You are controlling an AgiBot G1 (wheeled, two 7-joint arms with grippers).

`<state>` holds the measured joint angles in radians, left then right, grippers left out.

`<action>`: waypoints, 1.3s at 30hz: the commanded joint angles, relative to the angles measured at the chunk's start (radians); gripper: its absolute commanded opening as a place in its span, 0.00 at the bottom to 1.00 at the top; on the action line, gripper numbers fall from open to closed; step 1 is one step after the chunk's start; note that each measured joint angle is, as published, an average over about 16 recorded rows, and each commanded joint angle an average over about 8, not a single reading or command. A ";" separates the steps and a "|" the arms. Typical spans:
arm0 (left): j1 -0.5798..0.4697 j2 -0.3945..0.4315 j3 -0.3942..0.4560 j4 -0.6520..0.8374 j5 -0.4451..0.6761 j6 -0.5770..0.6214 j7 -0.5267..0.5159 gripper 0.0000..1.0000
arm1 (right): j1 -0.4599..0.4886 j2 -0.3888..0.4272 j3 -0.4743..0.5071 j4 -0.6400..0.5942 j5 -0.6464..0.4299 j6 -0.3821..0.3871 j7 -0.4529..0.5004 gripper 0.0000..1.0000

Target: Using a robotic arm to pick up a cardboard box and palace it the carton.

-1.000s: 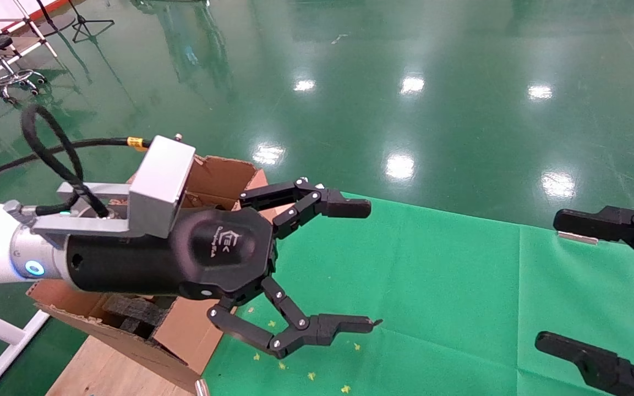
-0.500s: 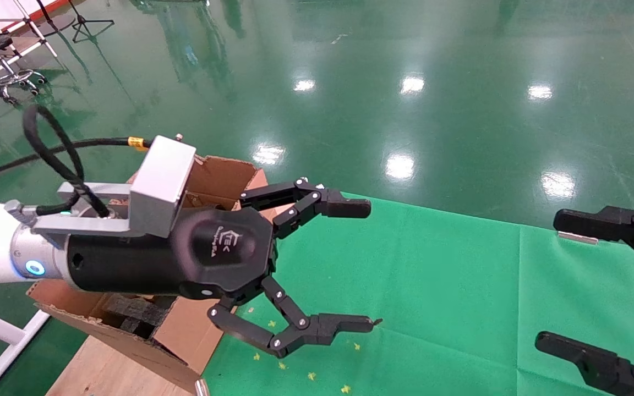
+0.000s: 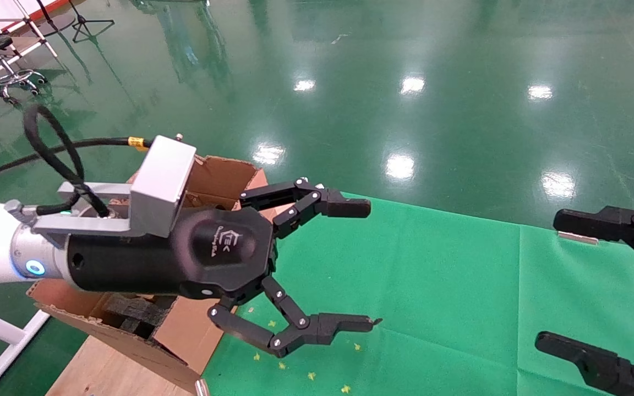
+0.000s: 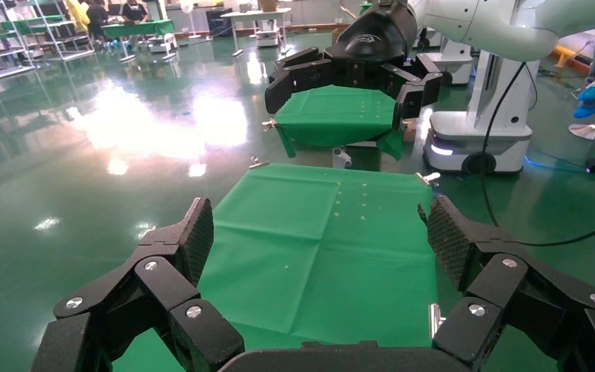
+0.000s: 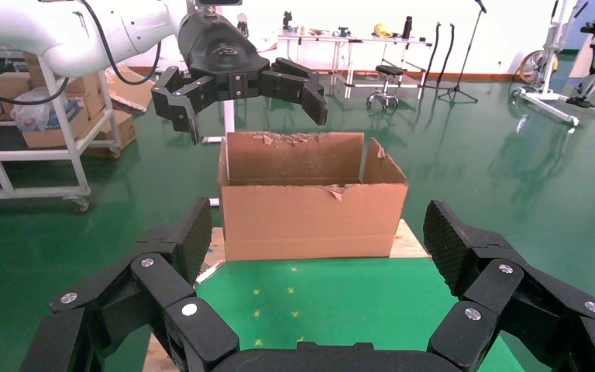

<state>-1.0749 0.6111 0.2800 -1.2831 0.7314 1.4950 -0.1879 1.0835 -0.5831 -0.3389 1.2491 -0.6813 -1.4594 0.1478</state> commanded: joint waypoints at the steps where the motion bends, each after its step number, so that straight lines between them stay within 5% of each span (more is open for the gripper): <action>1: 0.000 0.000 0.000 0.000 0.000 0.000 0.000 1.00 | 0.000 0.000 0.000 0.000 0.000 0.000 0.000 1.00; 39: 0.000 0.000 0.000 0.000 0.000 0.000 0.000 1.00 | 0.000 0.000 0.000 0.000 0.000 0.000 0.000 1.00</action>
<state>-1.0750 0.6112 0.2801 -1.2830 0.7315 1.4951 -0.1879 1.0835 -0.5831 -0.3389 1.2491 -0.6813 -1.4594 0.1478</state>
